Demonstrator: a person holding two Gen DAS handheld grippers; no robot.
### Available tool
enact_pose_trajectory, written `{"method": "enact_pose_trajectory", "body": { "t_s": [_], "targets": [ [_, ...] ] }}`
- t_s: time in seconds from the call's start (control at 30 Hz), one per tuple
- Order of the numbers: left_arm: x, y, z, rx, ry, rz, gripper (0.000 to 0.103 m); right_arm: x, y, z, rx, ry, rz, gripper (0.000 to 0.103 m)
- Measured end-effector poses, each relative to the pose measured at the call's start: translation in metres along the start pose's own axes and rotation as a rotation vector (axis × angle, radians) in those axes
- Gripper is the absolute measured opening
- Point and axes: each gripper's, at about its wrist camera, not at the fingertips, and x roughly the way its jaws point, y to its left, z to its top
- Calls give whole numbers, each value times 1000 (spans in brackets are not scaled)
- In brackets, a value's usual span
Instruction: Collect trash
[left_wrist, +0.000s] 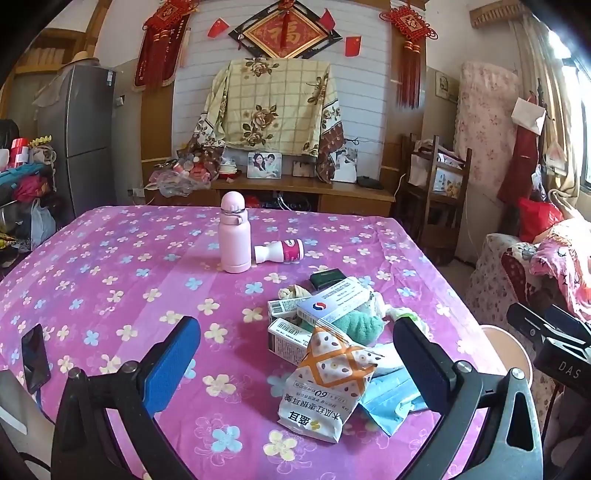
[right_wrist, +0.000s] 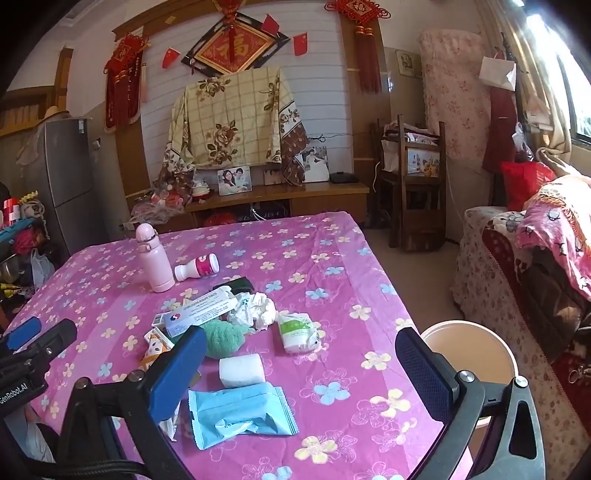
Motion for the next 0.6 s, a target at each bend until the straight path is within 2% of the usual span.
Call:
{"method": "enact_pose_trajectory", "body": {
  "t_s": [0.6],
  "targets": [
    [-6, -4, 2, 12, -19, 5, 103, -4, -3, 0, -8, -4, -4, 103]
  ]
}}
